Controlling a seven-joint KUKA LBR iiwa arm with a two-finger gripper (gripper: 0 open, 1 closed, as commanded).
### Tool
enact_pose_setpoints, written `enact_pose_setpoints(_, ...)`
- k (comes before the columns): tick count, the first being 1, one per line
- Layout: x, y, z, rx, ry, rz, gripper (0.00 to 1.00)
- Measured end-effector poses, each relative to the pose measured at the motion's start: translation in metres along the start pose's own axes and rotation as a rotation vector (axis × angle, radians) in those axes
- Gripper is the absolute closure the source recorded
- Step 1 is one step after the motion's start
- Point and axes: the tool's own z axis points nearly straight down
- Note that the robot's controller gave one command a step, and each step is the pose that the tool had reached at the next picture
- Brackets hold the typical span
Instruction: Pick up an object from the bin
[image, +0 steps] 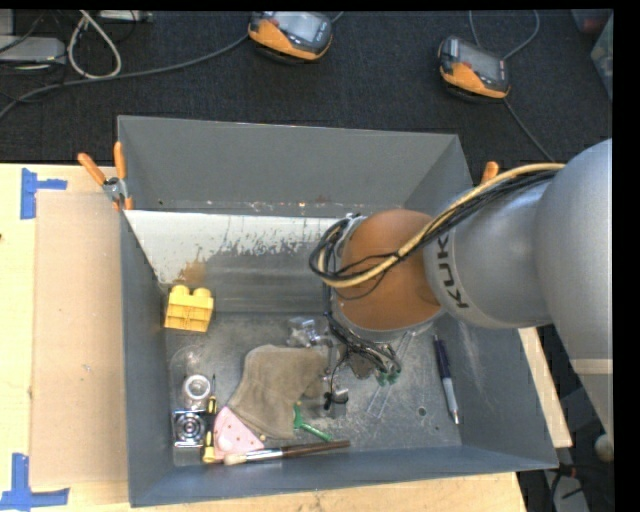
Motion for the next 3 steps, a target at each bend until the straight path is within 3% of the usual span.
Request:
enact_pose_setpoints(1,-0.0180,0.0133,-0.0005,0.001,-0.001,-0.012,1.00)
enact_pose_setpoints(3,-0.0159,0.0112,-0.0025,0.000,0.001,-0.014,1.00)
